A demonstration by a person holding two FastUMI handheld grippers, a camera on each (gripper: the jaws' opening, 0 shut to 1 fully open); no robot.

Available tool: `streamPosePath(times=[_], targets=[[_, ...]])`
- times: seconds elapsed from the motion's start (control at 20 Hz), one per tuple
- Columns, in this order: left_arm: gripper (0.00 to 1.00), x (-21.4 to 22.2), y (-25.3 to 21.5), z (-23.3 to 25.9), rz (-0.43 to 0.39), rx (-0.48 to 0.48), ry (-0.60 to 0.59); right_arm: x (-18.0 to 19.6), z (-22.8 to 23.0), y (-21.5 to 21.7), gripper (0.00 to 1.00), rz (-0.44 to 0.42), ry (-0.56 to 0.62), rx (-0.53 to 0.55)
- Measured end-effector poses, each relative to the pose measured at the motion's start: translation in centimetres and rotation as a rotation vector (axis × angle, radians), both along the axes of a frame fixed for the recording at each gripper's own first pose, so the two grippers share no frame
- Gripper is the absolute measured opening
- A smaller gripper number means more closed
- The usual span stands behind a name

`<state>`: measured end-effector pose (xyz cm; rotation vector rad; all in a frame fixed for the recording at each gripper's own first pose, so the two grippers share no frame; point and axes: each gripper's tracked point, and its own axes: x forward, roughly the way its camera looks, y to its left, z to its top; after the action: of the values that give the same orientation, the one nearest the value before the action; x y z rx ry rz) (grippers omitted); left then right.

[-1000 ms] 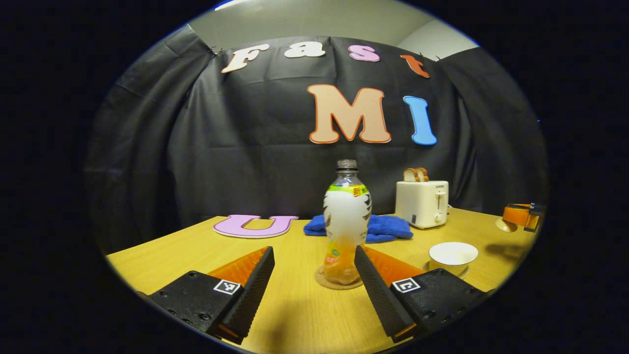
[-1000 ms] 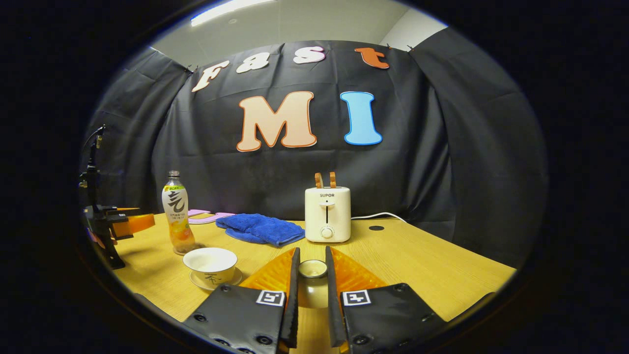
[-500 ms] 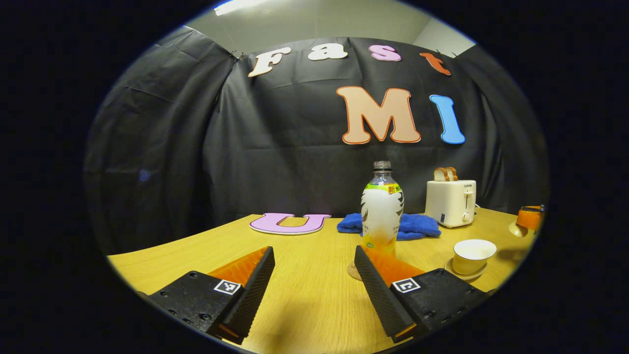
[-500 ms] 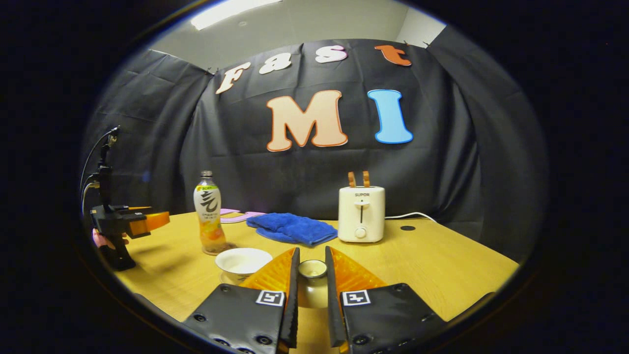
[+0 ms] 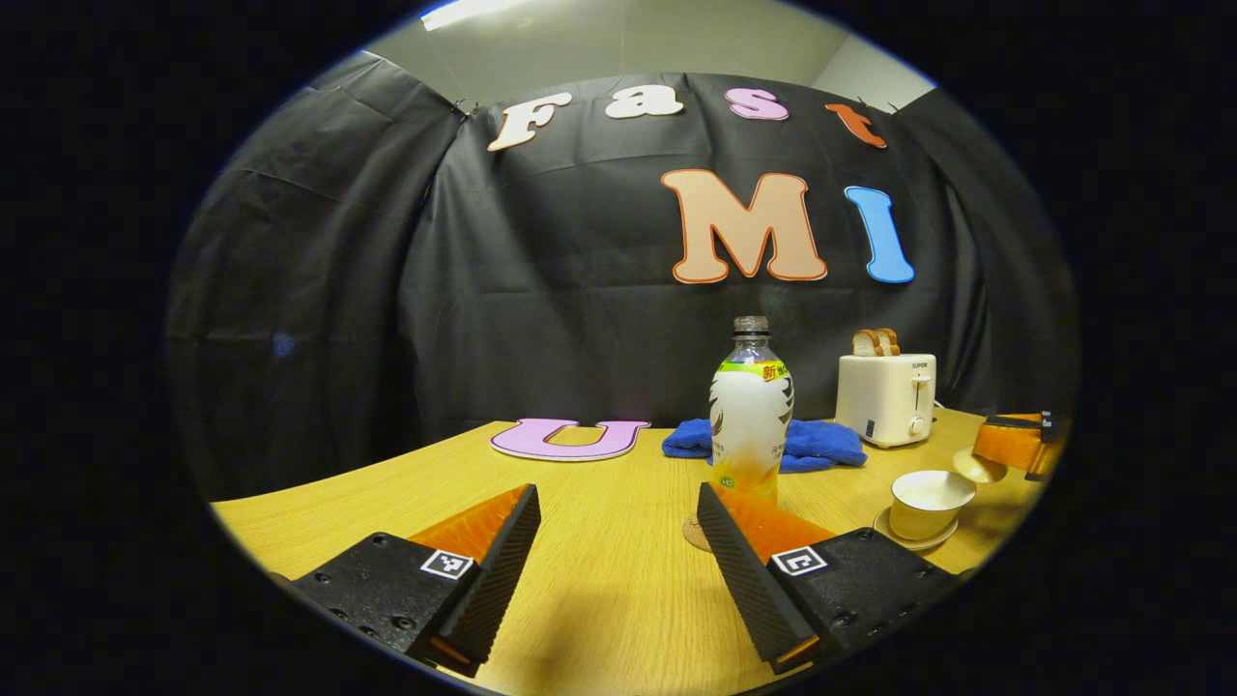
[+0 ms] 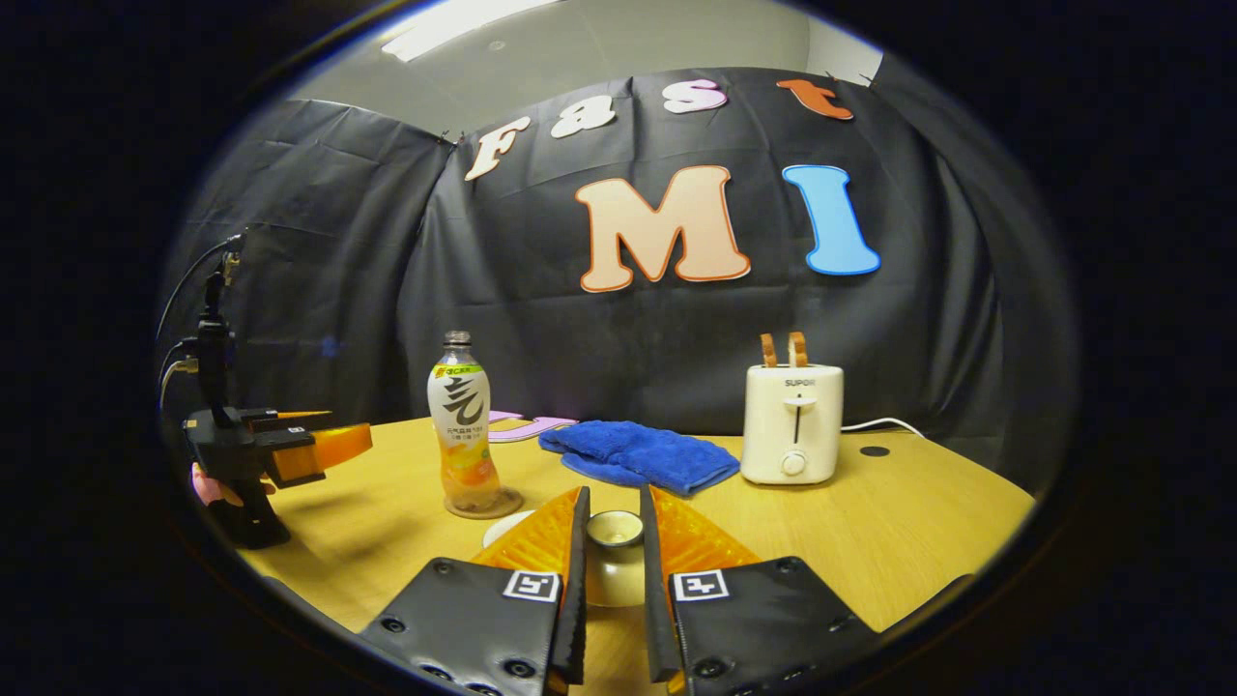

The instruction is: Open the teacup lid with one hand, grasp the water bottle and pour water into the teacup with the other hand; after pouring, place the water bottle on the coaster and then close the teacup lid.

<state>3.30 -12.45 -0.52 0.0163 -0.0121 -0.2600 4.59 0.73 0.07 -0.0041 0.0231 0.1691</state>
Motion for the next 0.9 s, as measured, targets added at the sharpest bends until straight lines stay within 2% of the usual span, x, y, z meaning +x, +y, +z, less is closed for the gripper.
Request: streamPosePath(times=[0.15,0.25,0.3,0.5,0.65,0.75,0.9], targets=[[0.95,-0.1,-0.1,-0.1,0.000,0.000,0.000,0.9,0.0,2.0,0.30,0.055,0.002,0.003],[0.95,-0.1,-0.1,0.0,0.000,0.000,0.000,1.5,0.0,2.7,0.27,0.072,0.004,0.003],[0.95,-0.1,0.0,0.0,0.000,0.001,0.001,1.6,-0.1,3.0,0.30,0.082,0.006,0.004],[0.95,-0.1,-0.3,0.2,0.002,0.001,0.001,2.4,-1.0,4.3,0.27,0.135,0.064,-0.014],[0.95,-0.1,-0.2,0.2,0.002,0.002,0.000,2.5,-1.3,4.4,0.30,0.135,0.085,-0.030],[0.95,-0.2,-0.1,0.1,0.002,0.003,0.000,2.7,-1.5,4.3,0.27,0.128,0.096,-0.024],[0.95,-0.2,-0.1,0.1,0.002,0.003,0.000,2.7,-1.9,4.6,0.28,0.142,0.129,-0.035]])
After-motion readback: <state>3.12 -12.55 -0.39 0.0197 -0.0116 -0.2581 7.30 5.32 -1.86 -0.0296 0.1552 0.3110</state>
